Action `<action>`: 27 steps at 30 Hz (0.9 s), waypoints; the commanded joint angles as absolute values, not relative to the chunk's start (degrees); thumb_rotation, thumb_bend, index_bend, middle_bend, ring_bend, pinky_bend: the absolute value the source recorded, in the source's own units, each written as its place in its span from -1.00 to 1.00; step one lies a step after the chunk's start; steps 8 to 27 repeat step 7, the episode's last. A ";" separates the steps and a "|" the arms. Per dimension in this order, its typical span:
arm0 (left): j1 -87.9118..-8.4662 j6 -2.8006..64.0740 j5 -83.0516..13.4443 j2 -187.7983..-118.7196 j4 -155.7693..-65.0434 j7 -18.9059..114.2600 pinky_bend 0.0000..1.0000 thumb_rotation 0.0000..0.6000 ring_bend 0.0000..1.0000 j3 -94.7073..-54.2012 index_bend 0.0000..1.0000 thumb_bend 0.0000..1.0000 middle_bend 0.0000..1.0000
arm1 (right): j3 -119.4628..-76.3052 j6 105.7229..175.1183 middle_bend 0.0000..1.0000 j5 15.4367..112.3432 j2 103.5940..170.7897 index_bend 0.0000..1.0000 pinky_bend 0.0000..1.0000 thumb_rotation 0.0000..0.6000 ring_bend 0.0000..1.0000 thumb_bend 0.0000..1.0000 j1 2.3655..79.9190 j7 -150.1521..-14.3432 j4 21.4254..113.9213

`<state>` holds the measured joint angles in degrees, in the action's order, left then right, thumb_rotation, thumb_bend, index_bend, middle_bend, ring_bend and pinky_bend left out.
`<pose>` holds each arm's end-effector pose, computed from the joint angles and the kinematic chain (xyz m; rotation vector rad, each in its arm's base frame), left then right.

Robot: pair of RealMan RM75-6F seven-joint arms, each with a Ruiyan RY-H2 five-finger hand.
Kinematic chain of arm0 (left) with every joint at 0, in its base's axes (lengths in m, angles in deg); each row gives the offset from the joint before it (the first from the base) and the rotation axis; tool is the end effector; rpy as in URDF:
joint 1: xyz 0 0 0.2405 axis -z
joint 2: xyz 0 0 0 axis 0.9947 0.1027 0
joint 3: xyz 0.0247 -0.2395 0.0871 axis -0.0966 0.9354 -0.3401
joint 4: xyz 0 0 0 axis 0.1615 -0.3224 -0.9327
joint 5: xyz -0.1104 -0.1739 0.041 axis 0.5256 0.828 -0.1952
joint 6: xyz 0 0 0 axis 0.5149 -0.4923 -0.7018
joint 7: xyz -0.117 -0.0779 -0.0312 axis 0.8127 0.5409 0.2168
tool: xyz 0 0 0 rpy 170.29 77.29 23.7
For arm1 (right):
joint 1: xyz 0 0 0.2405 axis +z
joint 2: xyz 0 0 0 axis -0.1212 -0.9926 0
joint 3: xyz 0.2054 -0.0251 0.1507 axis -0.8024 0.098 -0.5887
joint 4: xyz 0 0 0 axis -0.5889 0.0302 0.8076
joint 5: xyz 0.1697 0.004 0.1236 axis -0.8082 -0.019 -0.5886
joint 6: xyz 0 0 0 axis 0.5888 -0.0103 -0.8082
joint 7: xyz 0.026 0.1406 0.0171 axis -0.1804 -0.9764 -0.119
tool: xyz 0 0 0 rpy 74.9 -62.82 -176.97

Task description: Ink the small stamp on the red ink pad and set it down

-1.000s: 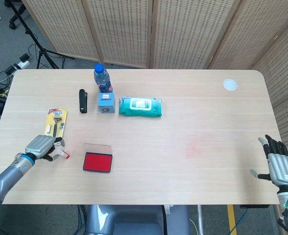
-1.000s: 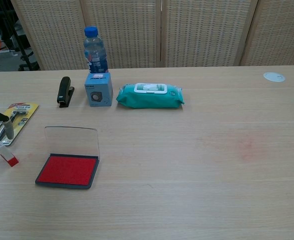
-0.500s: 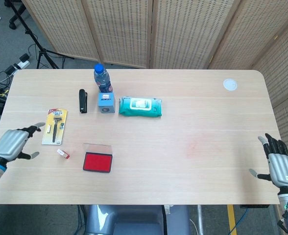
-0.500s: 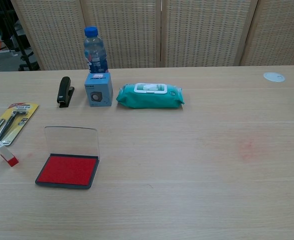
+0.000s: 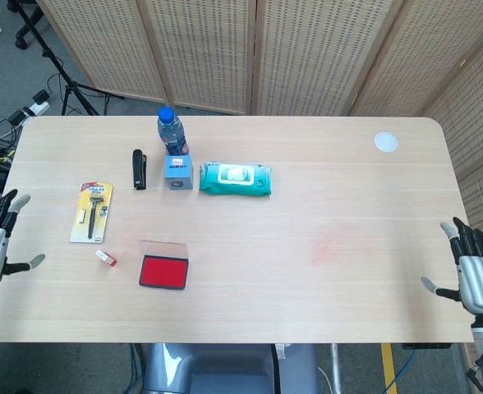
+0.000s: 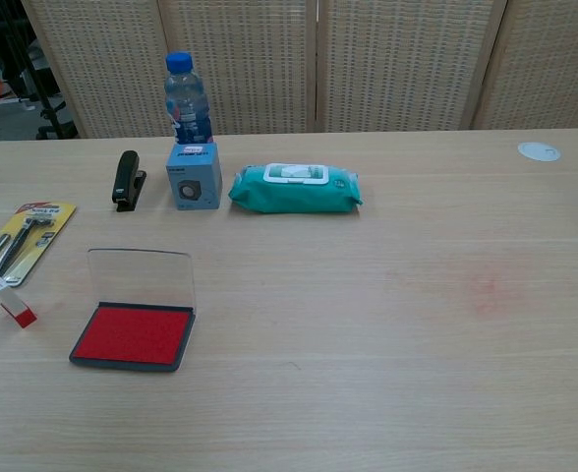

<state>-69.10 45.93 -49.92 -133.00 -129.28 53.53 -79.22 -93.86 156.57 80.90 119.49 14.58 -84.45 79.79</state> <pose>-0.3051 0.2386 0.1666 -1.3521 -0.9750 -0.9588 -0.3335 -0.2101 0.1660 1.3145 -0.9320 0.8759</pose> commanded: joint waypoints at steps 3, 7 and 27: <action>-69.49 45.88 -50.85 -132.89 -129.04 54.09 -1.00 1.00 -1.00 -78.98 -1.00 -0.88 -1.00 | -93.86 157.15 -1.00 81.21 119.31 -1.00 -1.00 1.00 -1.00 -1.00 14.24 -84.77 79.91; -69.56 45.41 -51.35 -132.67 -128.86 54.79 -1.00 1.00 -1.00 -78.79 -1.00 -0.87 -1.00 | -94.04 157.69 -1.00 81.25 119.05 -1.00 -1.00 1.00 -1.00 -1.00 13.98 -84.99 80.21; -69.56 45.41 -51.35 -132.67 -128.86 54.79 -1.00 1.00 -1.00 -78.79 -1.00 -0.87 -1.00 | -94.04 157.69 -1.00 81.25 119.05 -1.00 -1.00 1.00 -1.00 -1.00 13.98 -84.99 80.21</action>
